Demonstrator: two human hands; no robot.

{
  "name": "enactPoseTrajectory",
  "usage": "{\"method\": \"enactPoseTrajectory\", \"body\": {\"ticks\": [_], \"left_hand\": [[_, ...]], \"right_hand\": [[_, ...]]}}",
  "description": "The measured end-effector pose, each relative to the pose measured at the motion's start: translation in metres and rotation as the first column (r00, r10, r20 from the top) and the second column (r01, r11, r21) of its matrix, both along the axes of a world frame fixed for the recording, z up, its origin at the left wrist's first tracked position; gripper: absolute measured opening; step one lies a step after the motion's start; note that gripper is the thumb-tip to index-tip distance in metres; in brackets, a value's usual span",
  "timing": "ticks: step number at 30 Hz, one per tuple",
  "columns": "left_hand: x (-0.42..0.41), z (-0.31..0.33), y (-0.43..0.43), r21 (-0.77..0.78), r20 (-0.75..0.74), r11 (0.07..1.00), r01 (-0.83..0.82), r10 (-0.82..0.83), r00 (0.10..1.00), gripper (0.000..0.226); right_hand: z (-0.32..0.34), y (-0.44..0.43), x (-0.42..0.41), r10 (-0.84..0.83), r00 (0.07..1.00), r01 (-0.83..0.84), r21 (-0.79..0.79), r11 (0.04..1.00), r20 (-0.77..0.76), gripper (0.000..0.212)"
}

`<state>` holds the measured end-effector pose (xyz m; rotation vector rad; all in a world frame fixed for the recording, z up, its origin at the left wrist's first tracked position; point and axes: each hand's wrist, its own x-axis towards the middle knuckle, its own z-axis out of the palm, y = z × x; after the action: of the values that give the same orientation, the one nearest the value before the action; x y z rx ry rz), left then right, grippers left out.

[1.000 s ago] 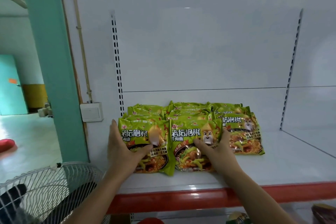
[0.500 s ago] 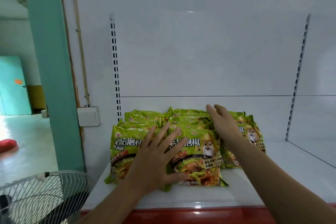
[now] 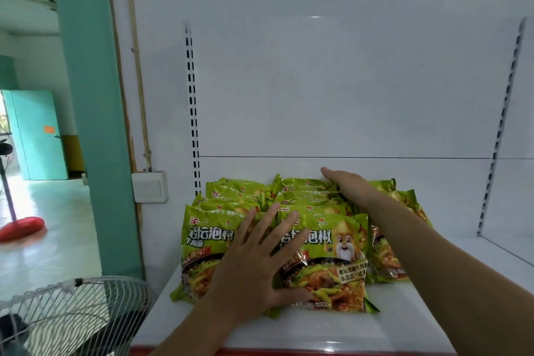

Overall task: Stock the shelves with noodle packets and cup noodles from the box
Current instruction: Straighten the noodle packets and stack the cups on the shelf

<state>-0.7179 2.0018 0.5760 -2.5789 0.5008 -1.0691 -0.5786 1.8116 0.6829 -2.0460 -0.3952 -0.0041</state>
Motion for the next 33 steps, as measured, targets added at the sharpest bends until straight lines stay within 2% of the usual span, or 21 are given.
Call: {"method": "enactPoseTrajectory", "body": {"ticks": [2, 7, 10, 13, 21, 24, 27, 29, 31, 33], "left_hand": [[-0.001, -0.001, -0.001, -0.005, -0.002, 1.000, -0.001, 0.001, 1.000, 0.090], [-0.004, 0.000, -0.002, -0.022, 0.003, 1.000, 0.007, -0.007, 1.000, 0.088], [-0.004, -0.002, -0.002, -0.029, 0.003, 1.000, 0.011, -0.011, 1.000, 0.087], [-0.003, -0.002, -0.001, -0.032, 0.010, 0.999, 0.002, -0.002, 1.000, 0.087], [-0.001, -0.005, -0.001, -0.035, 0.035, 0.999, 0.027, -0.026, 0.999, 0.087], [-0.002, -0.004, -0.001, -0.040, 0.023, 0.999, 0.033, -0.032, 0.999, 0.087], [-0.003, -0.004, -0.002, -0.046, 0.035, 0.998, 0.041, -0.040, 0.999, 0.087], [-0.004, -0.004, -0.002, -0.074, 0.057, 0.995, 0.074, -0.070, 0.996, 0.087], [-0.008, -0.002, -0.002, -0.141, 0.091, 0.979, 0.145, -0.133, 0.987, 0.085], [-0.015, 0.003, 0.001, -0.201, 0.146, 0.958, 0.204, -0.176, 0.973, 0.081]], "right_hand": [[-0.001, -0.002, -0.001, 0.018, 1.000, -0.018, -0.044, 0.999, -0.001, 0.057], [0.009, 0.011, 0.005, 0.011, 0.980, 0.047, -0.284, 0.958, 0.199, 0.057], [0.012, 0.023, 0.010, 0.063, 0.980, 0.034, -0.470, 0.882, 0.189, 0.071], [0.008, 0.037, 0.012, 0.142, 0.973, -0.014, -0.567, 0.824, 0.183, 0.073], [0.005, 0.044, 0.008, 0.252, 0.945, -0.077, -0.604, 0.793, 0.210, 0.066], [0.001, 0.048, 0.010, 0.238, 0.937, -0.023, -0.634, 0.773, 0.256, 0.064], [0.005, 0.056, 0.014, 0.204, 0.932, 0.081, -0.718, 0.691, 0.300, 0.060], [0.011, 0.068, 0.006, 0.206, 0.888, 0.144, -0.673, 0.725, 0.412, 0.054], [0.012, 0.087, -0.006, 0.299, 0.838, 0.032, -0.588, 0.808, 0.457, 0.046], [0.009, 0.104, -0.014, 0.421, 0.833, -0.146, -0.590, 0.794, 0.360, 0.042]]}}
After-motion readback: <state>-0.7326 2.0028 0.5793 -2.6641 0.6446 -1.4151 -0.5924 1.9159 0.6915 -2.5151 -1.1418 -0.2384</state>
